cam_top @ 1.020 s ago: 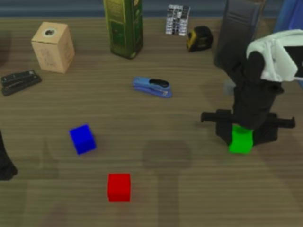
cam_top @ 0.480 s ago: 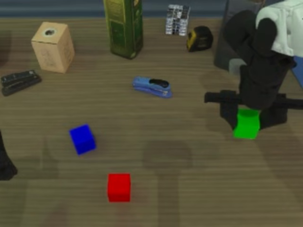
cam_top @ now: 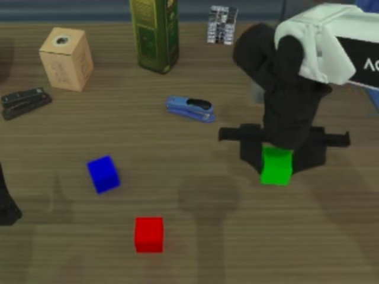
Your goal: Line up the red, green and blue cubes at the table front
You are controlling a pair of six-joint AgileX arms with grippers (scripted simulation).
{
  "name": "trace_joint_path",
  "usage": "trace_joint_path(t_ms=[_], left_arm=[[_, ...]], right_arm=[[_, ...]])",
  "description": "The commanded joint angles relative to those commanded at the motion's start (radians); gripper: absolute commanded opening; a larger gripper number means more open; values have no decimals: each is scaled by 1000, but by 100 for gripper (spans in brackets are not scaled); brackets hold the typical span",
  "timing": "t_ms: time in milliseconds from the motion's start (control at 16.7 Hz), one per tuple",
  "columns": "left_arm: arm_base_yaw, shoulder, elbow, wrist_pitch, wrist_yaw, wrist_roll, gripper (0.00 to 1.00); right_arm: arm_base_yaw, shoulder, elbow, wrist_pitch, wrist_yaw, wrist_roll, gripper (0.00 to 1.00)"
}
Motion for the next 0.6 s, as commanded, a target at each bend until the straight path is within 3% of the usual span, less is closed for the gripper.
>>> trace_joint_path(t_ms=[360, 600], left_arm=[[0, 0, 0, 0, 0, 0, 100], [0, 0, 0, 0, 0, 0, 100]], right_arm=[[291, 17, 74, -58, 1, 215, 0], [333, 15, 86, -65, 2, 251, 0]])
